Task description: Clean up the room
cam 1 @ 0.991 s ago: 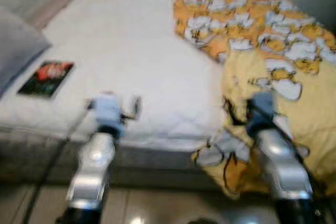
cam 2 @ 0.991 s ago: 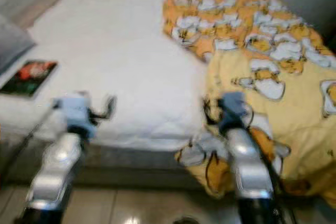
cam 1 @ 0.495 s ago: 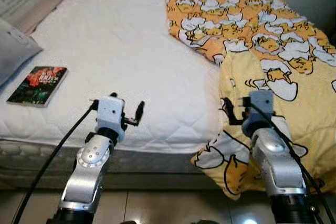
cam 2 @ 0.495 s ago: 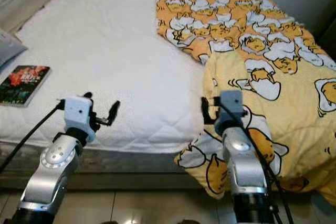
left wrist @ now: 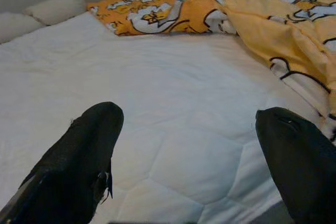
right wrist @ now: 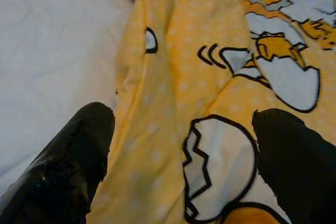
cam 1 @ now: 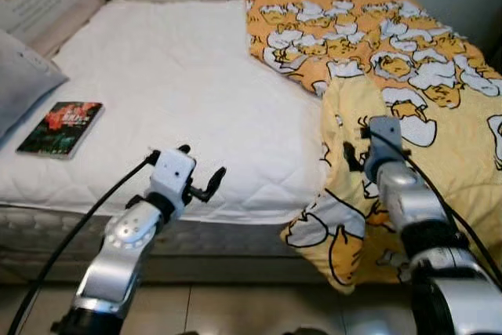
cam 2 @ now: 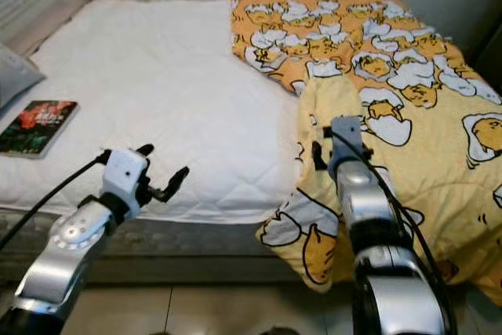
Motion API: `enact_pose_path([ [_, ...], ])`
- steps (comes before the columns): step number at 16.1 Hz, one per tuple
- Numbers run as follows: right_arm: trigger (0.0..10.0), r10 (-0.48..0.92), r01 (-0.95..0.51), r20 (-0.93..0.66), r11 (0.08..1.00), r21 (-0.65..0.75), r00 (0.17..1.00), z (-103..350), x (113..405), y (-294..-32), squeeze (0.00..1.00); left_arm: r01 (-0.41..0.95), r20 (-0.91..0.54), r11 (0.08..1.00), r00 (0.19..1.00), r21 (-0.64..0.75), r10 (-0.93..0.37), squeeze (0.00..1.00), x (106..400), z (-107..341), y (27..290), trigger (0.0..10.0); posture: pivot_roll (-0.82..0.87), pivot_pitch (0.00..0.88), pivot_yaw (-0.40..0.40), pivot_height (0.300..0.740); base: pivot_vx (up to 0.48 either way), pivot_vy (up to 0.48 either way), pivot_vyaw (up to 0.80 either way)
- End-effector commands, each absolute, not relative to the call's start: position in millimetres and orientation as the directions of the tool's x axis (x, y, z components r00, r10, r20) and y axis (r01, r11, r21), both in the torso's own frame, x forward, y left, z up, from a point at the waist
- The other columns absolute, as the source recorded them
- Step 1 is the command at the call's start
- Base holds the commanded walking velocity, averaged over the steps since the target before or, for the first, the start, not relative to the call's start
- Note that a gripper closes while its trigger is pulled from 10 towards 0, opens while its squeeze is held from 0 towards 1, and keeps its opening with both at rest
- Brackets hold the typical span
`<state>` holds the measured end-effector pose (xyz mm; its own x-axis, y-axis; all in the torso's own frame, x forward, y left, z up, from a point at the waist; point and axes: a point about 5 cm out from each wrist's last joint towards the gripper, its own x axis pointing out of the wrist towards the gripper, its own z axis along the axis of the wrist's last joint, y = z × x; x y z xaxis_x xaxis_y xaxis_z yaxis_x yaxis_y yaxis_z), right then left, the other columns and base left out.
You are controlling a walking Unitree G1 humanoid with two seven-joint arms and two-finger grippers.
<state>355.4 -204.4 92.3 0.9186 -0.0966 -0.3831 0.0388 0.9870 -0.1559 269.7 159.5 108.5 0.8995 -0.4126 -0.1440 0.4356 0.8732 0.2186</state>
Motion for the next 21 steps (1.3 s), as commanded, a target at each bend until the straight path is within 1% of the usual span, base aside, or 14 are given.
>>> enact_pose_path([
  [1, 10.0, -0.046, 0.006, -0.315, 0.992, -0.127, 0.948, 104.2, 361.2, -192.5, 1.00, 0.381, -0.088, 0.909, 0.925, 0.172, -0.371, 0.00, 271.2, 119.5, 162.8, 10.0, 0.03, 0.000, -0.037, 0.740, 0.000, 0.000, 0.00],
  [2, 10.0, -0.035, 0.002, -0.257, 0.992, -0.127, 0.966, 110.3, 358.1, -187.1, 0.22, 0.310, -0.054, 0.941, 0.951, 0.137, -0.305, 0.00, 271.7, 121.5, 166.4, 10.0, 0.04, 0.000, -0.047, 0.740, 0.000, 0.000, 0.00],
  [3, 10.0, -0.026, 0.005, -0.191, 0.994, -0.109, 0.981, 116.5, 350.2, -181.8, 0.00, 0.228, -0.030, 0.967, 0.974, 0.114, -0.226, 0.00, 271.0, 120.5, 170.3, 10.0, 0.04, 0.000, -0.052, 0.740, 0.000, 0.000, 0.00],
  [4, 10.0, 0.005, -0.017, -0.133, 0.996, -0.086, 0.991, 122.7, 338.6, -176.5, 0.00, 0.162, -0.016, 0.982, 0.987, 0.100, -0.161, 0.00, 269.5, 118.7, 173.5, 10.0, 0.02, 0.000, -0.052, 0.740, 0.000, 0.000, 0.00],
  [5, 10.0, 0.049, -0.057, -0.090, 0.995, -0.081, 0.995, 122.8, 319.1, -173.0, 0.00, 0.096, -0.010, 0.993, 0.995, 0.064, -0.096, 0.00, 266.2, 115.1, 176.4, 10.0, 0.00, 0.000, -0.044, 0.740, 0.000, 0.000, 0.00],
  [6, 10.0, 0.047, -0.053, -0.108, 0.997, -0.052, 0.993, 116.8, 307.1, -172.8, 0.00, 0.075, -0.011, 0.996, 0.997, 0.051, -0.074, 0.00, 263.6, 112.1, 176.4, 10.0, -0.02, 0.000, -0.032, 0.740, 0.000, 0.000, 0.00],
  [8, 10.0, -0.034, 0.031, -0.176, 0.999, -0.023, 0.984, 99.4, 293.1, -178.3, 0.00, 0.096, -0.013, 0.994, 0.995, 0.043, -0.096, 0.00, 260.6, 108.0, 167.7, 10.0, -0.04, 0.000, -0.018, 0.740, 0.000, 0.000, 0.00],
  [9, 10.0, -0.051, 0.050, -0.171, 0.999, -0.009, 0.984, 99.0, 286.1, -178.7, 0.00, 0.103, -0.016, 0.994, 0.995, 0.039, -0.103, 0.00, 260.1, 106.9, 164.1, 10.0, -0.04, 0.000, -0.017, 0.740, 0.274, 0.000, 0.00],
  [10, 10.0, -0.040, 0.036, -0.161, 0.999, -0.026, 0.986, 101.0, 279.2, -177.5, 0.00, 0.117, -0.021, 0.993, 0.993, 0.033, -0.117, 0.00, 259.5, 105.6, 161.2, 10.0, -0.06, 0.000, -0.009, 0.740, 0.322, 0.000, 0.00],
  [11, 10.0, -0.031, 0.028, -0.166, 0.999, -0.018, 0.986, 101.9, 275.5, -176.2, 0.00, 0.127, -0.023, 0.991, 0.992, 0.041, -0.126, 0.00, 259.1, 105.0, 160.0, 10.0, -0.06, 0.000, -0.002, 0.740, 0.352, 0.000, 0.00],
  [14, 10.0, 0.003, -0.004, -0.175, 1.000, -0.006, 0.985, 102.2, 277.5, -169.7, 0.00, 0.120, -0.016, 0.992, 0.993, 0.040, -0.119, 0.00, 260.0, 106.6, 160.6, 10.0, -0.04, 0.000, -0.010, 0.740, 0.359, 0.000, 0.00],
  [16, 10.0, 0.025, -0.029, -0.184, 0.999, -0.017, 0.983, 102.8, 279.2, -164.5, 0.00, 0.106, -0.017, 0.994, 0.994, 0.041, -0.105, 0.00, 258.5, 106.8, 164.7, 10.0, -0.03, 0.000, -0.020, 0.740, 0.366, 0.000, 0.00],
  [21, 10.0, 0.086, -0.096, -0.198, 0.994, -0.042, 0.976, 103.2, 281.8, -156.1, 0.00, 0.106, -0.024, 0.993, 0.994, 0.047, -0.105, 0.00, 256.6, 105.7, 165.5, 10.0, -0.02, 0.000, -0.027, 0.740, 0.366, 0.000, 0.00],
])
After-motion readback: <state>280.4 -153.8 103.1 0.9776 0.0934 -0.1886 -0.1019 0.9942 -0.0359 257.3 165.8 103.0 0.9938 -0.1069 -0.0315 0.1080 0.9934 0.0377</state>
